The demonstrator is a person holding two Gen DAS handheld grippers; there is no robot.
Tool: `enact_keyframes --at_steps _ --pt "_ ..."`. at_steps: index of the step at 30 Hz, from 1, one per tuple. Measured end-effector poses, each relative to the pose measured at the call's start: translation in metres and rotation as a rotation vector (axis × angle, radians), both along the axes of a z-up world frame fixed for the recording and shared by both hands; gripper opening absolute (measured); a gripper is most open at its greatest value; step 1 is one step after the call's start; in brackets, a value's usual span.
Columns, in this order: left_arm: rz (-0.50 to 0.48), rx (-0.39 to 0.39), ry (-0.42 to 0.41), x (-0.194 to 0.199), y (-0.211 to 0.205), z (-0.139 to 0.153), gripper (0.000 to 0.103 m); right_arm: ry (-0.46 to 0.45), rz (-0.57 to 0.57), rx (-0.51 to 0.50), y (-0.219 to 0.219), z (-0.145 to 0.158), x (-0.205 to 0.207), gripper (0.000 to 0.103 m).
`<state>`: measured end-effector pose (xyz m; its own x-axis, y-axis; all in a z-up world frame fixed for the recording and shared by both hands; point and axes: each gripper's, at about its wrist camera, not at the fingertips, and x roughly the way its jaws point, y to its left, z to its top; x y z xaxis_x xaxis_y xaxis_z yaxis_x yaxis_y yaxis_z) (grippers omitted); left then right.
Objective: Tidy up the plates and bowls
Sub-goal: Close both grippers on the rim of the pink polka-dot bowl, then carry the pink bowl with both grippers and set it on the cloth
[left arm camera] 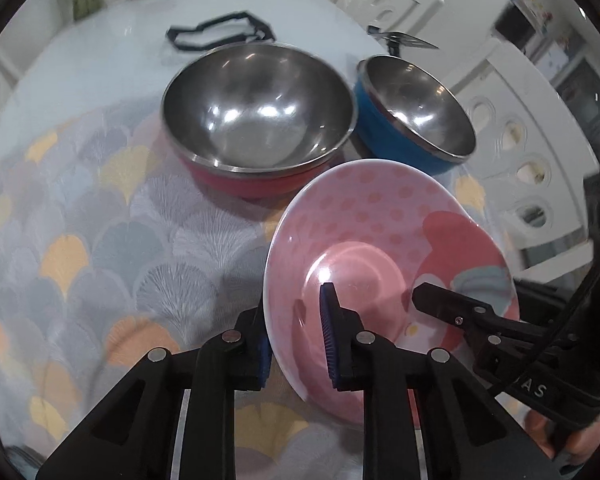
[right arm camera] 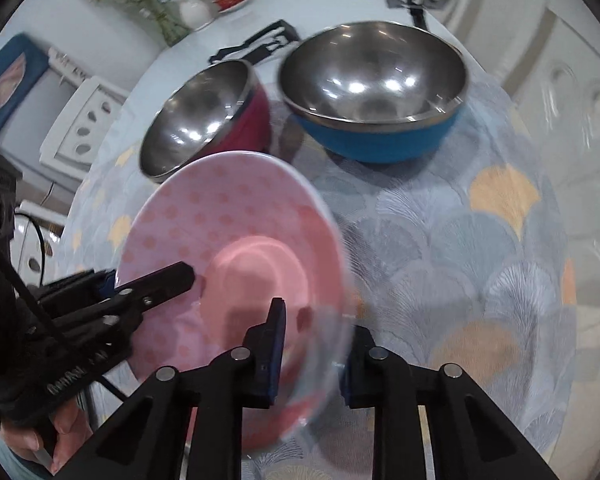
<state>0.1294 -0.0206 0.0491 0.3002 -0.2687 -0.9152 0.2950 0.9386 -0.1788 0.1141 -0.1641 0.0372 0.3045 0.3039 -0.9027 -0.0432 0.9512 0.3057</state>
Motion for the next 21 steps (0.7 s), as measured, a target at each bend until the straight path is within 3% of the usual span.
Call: enact_keyframes --at_steps 10,21 --pt "-0.063 -0.062 -0.056 -0.019 0.003 0.027 0.018 -0.034 -0.026 -0.041 -0.001 0.023 -0.024 0.021" --pt "-0.082 -0.124 -0.151 -0.088 0.035 0.082 0.018 -0.091 -0.092 -0.043 0.029 0.079 -0.09 0.023"
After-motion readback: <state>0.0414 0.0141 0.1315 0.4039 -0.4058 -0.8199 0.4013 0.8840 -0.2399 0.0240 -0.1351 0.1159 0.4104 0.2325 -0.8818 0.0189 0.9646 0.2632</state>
